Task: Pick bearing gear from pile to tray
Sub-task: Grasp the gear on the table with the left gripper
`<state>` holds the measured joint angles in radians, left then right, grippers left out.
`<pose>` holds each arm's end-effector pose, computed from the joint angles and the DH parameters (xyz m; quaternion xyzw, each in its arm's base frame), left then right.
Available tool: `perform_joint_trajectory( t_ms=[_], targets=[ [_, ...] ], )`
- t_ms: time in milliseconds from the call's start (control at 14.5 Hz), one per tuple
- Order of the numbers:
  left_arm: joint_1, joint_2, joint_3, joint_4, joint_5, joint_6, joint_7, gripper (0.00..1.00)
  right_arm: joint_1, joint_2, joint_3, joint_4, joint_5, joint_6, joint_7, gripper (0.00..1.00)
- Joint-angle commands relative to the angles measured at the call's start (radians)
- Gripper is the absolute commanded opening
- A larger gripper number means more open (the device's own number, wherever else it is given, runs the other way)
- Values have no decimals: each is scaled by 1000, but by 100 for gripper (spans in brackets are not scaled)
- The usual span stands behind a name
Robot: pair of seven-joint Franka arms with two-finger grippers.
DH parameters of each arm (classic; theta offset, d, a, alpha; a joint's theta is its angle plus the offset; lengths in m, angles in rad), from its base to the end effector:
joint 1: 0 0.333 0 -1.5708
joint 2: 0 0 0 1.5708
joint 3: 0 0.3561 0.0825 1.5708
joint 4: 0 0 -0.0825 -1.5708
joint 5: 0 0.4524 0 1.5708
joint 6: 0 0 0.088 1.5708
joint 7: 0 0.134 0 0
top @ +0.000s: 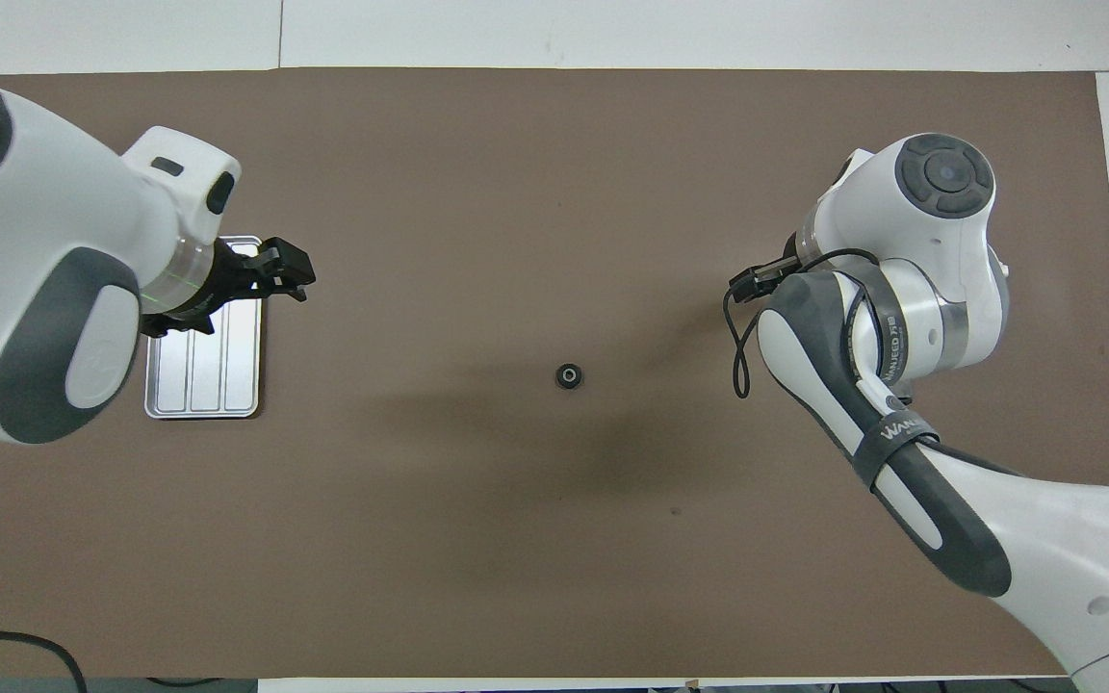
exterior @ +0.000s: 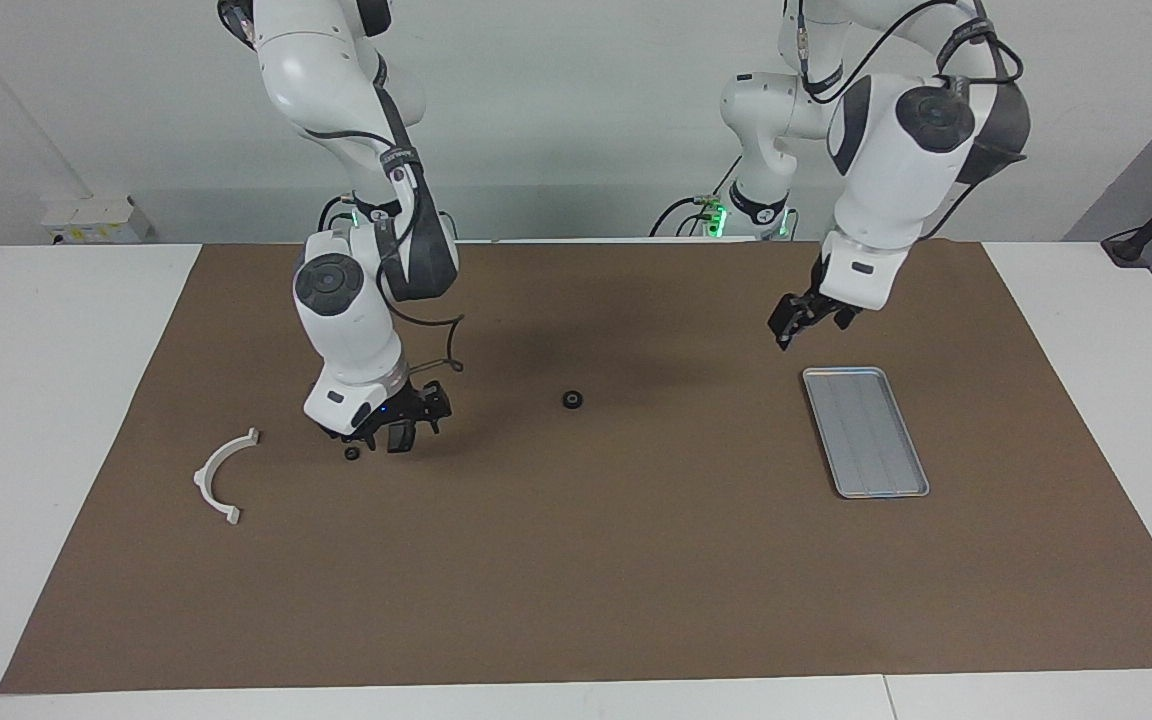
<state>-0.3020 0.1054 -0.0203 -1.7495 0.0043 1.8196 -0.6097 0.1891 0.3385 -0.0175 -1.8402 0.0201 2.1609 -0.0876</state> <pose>0.6264 -0.2082 0.4938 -0.9896 -0.1427 0.0153 0.0088 0.6895 0.1214 0.3153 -0.9922 -0.1241 0.0091 0.0050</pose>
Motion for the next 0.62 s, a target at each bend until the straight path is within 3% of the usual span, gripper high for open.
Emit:
perform_joint_trajectory(
  t_ms=[0,277,553],
  targets=[
    [-74,33,14,-43,-26,120,-112,100,-54,-6,14,-34,23,25,-55,100],
    [-236,149,17,-39,-44,213,-258,100,-106,-9,13,-54,21,30,-133,100],
    [-319,278,19,22,-61,299,-335,100,-111,-6,13,-80,21,78,-153,99]
  ],
)
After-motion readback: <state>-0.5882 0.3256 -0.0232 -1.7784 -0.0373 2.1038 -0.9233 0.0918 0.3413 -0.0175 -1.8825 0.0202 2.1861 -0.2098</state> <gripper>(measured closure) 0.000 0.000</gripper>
